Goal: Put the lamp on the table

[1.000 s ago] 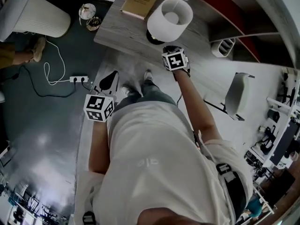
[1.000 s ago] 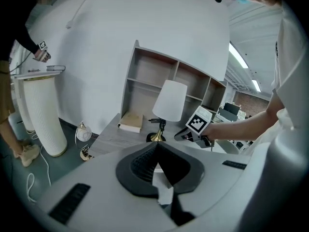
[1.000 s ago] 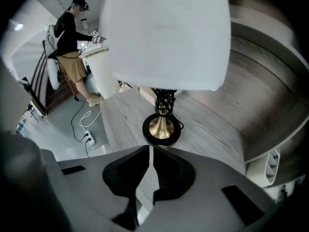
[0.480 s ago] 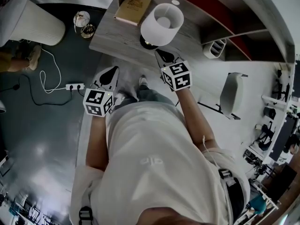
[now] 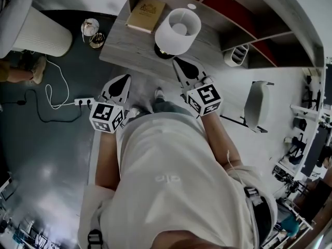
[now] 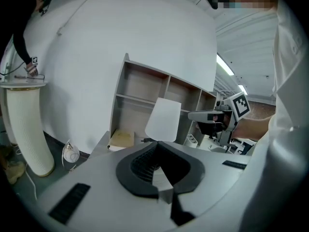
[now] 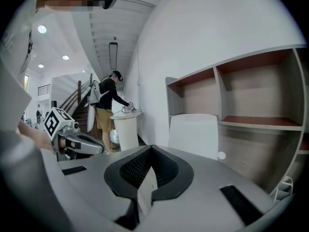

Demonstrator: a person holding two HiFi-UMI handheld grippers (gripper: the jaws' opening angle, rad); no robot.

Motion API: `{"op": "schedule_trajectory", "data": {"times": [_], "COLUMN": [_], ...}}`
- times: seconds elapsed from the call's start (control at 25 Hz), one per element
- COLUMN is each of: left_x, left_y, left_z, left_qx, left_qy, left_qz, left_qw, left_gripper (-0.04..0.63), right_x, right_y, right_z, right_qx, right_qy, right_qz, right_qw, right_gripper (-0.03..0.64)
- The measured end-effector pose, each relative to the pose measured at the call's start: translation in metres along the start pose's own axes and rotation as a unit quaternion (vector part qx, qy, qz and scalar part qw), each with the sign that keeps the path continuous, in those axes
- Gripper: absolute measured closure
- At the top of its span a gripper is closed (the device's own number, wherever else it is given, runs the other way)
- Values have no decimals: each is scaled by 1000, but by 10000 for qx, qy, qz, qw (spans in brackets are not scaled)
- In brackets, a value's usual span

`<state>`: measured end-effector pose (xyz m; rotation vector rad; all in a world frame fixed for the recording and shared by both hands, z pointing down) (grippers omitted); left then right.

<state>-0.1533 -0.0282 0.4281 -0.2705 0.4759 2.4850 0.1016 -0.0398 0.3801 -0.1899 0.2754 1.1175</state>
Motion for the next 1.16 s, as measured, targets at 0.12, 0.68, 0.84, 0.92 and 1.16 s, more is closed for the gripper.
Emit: {"op": "schedule_trajectory", "data": {"times": [0.12, 0.68, 0.84, 0.92, 1.16], "left_x": [2, 4, 3, 2, 0], "left_y": [1, 2, 2, 1, -1], "left_z": [-2, -8, -7, -8, -8], "left_qx": [-33, -125, -159, -163, -153], "left_qy": [-63, -188, -178, -170, -156], "left_qz": [19, -2, -12, -11, -4], "left_qw": [10000, 9997, 9997, 9997, 9998], "left_gripper": [581, 581, 581, 581, 581], "right_x": [1, -3, -5, -4, -3], "right_y": [3, 6, 5, 5, 2], "right_z": [2, 14, 16, 17, 18], "right_qx": [111, 32, 25, 7, -25], "right_qy": [-15, 62, 52, 55, 72], "right_qz": [57, 41, 43, 35, 55], "right_qw": [9999, 10000, 10000, 10000, 10000], "right_gripper": [588, 588, 588, 588, 588]}}
Point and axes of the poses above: the fingertips, and each gripper's own axes: x backward along the fingers, y to its left, z out of its underside, the point moved 8 cm from there along x, backward along the fingers, and after that the axes turned 8 degrees about z, right-handed, at the moved point
